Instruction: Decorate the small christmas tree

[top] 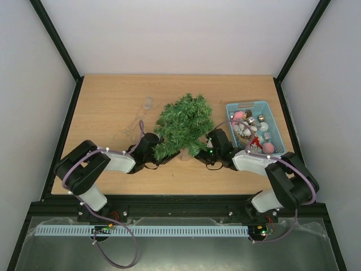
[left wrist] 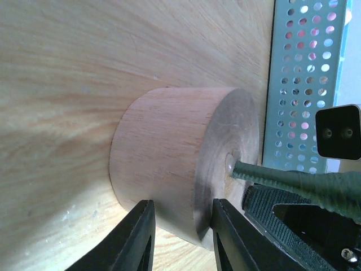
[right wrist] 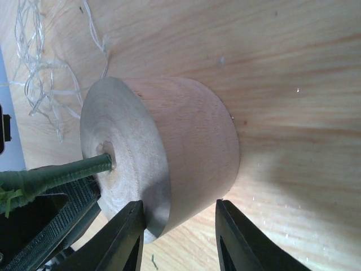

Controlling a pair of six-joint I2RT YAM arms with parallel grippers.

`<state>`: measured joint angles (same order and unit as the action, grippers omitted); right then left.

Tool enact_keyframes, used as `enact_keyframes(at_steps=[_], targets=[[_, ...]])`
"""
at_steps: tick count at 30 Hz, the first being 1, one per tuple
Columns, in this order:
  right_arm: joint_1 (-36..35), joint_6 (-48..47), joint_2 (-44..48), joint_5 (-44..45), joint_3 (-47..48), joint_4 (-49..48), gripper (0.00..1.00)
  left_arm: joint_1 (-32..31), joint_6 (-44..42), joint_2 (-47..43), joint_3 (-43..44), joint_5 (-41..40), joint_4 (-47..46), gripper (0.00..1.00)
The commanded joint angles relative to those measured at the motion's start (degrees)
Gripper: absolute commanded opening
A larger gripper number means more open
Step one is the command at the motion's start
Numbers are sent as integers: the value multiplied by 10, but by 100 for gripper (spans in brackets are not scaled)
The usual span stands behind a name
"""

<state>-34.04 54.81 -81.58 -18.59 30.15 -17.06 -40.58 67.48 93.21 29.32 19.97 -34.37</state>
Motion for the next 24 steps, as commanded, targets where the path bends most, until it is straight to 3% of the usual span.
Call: enact_keyframes(at_steps=[1, 3, 7, 10, 14, 18, 24], targets=[[14, -42, -28, 8, 28, 27, 37, 15, -30, 18, 17, 1, 14, 30], [19, -60, -21, 6, 38, 49, 40, 19, -33, 5, 17, 5, 32, 30], [20, -96, 35, 36, 44, 127, 63, 12, -41, -57, 10, -26, 118, 39], [22, -119, 92, 67, 39, 193, 71, 10, -40, -99, -5, -35, 156, 43], [26, -145, 168, 117, 35, 277, 74, 10, -45, -148, -17, -47, 209, 51], [60, -176, 207, 176, 23, 313, 73, 20, -67, -234, -23, -102, 328, 59], [134, -234, 133, 188, 40, 286, 71, 143, -140, -353, -14, -132, 476, 68]])
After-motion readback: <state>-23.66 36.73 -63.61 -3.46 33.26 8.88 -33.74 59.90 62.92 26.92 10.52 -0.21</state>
